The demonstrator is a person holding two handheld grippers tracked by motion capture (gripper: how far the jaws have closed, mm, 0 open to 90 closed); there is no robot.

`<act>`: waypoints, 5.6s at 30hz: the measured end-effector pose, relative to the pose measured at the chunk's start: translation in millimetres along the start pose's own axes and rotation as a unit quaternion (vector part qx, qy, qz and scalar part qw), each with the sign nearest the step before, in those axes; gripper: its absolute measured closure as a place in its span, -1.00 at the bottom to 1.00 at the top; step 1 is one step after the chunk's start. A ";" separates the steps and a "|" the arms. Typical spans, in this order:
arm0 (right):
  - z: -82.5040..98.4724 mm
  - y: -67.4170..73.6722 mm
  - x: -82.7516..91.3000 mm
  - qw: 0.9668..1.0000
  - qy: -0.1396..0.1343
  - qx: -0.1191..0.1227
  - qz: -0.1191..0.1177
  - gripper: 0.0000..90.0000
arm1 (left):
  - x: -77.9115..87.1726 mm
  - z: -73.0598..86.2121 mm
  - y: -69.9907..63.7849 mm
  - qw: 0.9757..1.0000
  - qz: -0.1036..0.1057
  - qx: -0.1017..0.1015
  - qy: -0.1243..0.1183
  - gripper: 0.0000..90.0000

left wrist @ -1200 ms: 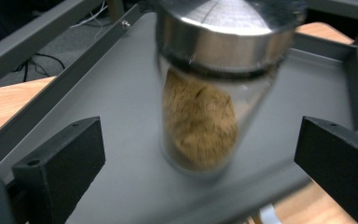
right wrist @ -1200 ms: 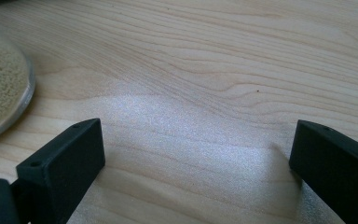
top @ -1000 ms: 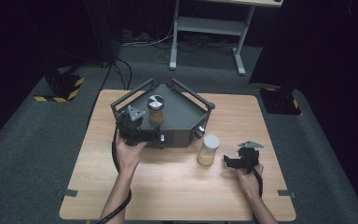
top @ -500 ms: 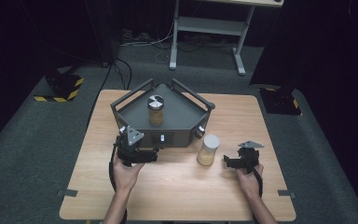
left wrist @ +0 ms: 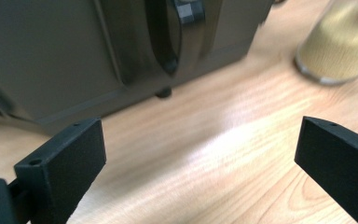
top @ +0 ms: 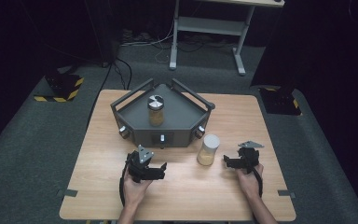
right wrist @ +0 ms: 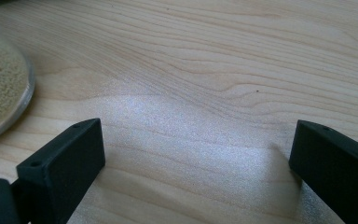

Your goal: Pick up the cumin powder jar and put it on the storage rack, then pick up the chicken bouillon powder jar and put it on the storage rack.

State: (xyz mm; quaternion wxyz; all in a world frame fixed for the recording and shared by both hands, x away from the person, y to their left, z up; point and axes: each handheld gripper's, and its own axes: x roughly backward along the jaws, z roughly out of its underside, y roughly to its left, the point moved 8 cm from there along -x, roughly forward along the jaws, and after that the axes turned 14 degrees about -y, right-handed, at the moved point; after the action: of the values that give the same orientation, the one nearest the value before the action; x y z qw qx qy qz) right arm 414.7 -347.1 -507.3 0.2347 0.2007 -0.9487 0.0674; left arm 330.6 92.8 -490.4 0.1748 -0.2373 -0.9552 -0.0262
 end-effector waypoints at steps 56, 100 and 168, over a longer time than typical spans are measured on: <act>0.2 0.1 0.2 1.000 0.000 0.000 0.000 -0.94 | -37.7 13.8 -6.9 0.996 -0.046 -0.001 0.072 -0.99; -0.6 -0.3 -0.7 1.000 0.004 0.002 -0.006 -1.00 | -37.7 13.9 -6.6 0.996 -0.046 0.001 0.071 -0.98; -51.0 66.5 13.6 0.986 -0.048 0.059 -0.147 -0.99 | -37.8 13.8 -6.6 0.996 -0.046 0.001 0.071 -0.98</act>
State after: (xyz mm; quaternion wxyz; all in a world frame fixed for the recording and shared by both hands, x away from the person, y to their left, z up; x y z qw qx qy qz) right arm 397.6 -280.0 -458.3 0.1834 0.3545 -0.9135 0.0787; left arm 354.3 72.0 -516.2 0.2412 -0.1905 -0.9503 -0.0503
